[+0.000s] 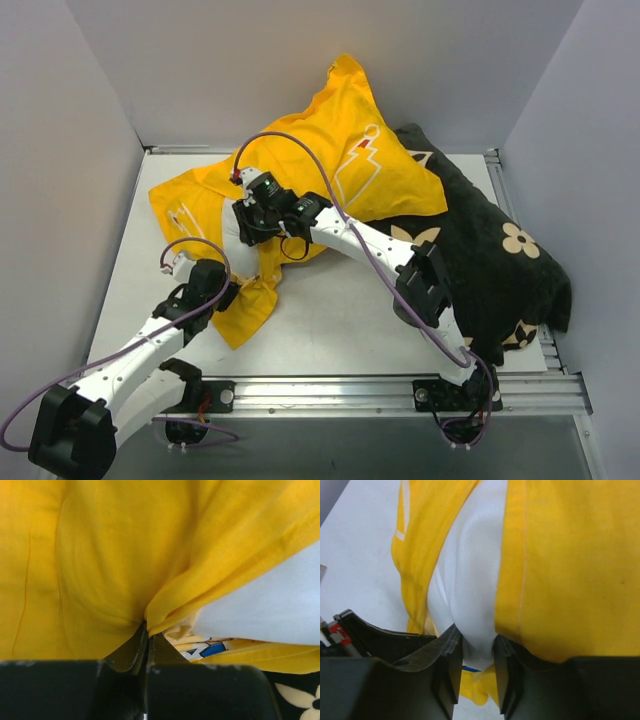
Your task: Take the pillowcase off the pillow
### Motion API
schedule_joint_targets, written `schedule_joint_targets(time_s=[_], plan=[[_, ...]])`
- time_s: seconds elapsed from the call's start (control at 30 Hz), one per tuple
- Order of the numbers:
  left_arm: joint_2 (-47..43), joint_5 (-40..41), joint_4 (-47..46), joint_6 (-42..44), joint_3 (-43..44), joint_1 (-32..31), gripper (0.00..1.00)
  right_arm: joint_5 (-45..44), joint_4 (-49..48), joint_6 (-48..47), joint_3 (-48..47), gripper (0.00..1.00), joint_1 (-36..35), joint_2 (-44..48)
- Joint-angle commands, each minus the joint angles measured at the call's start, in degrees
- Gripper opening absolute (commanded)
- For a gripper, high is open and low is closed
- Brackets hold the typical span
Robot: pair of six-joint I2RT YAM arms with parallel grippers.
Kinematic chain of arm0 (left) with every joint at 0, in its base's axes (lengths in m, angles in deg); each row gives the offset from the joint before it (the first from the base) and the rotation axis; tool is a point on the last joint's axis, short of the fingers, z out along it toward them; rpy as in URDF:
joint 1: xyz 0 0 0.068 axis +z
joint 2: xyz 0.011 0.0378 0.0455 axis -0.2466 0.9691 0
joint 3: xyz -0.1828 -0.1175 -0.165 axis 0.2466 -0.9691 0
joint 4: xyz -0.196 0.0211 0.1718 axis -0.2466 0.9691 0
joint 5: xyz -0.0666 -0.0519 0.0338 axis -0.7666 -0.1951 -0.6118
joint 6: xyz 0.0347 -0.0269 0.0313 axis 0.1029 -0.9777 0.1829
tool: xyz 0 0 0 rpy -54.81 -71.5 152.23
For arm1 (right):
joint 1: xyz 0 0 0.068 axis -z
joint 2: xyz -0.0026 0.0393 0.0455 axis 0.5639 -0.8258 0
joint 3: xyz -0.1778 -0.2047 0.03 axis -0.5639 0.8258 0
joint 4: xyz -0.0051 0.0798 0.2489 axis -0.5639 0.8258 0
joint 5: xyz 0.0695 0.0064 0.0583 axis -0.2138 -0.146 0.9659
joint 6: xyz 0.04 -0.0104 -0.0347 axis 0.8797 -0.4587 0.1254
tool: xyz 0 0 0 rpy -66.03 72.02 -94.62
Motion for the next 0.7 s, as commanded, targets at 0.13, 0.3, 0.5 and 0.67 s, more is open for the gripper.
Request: schedule_joint_targets(time_s=[0.13,0.3,0.5,0.67], plan=[[-6.3,-1.8,4.0,4.7,-8.0,0.0,0.00,-8.1,-6.1,-7.6,3.8,0.57,-4.4,8.0],[-8.3,-2.3,2.8,5.2,-8.8,0.0,0.00,-10.3,-4.7,-7.2,5.9,0.68,-5.7,7.5],[-8.8,-2.8,2.0,5.3,-8.6,0.0,0.00,-10.3,-5.2,-6.3,9.2,0.72,-7.9,6.5],[-8.9,-3.0,2.0,5.7,-7.9,0.0,0.00,-12.5,-4.4,-4.8,10.6,0.81,-8.5,4.1]])
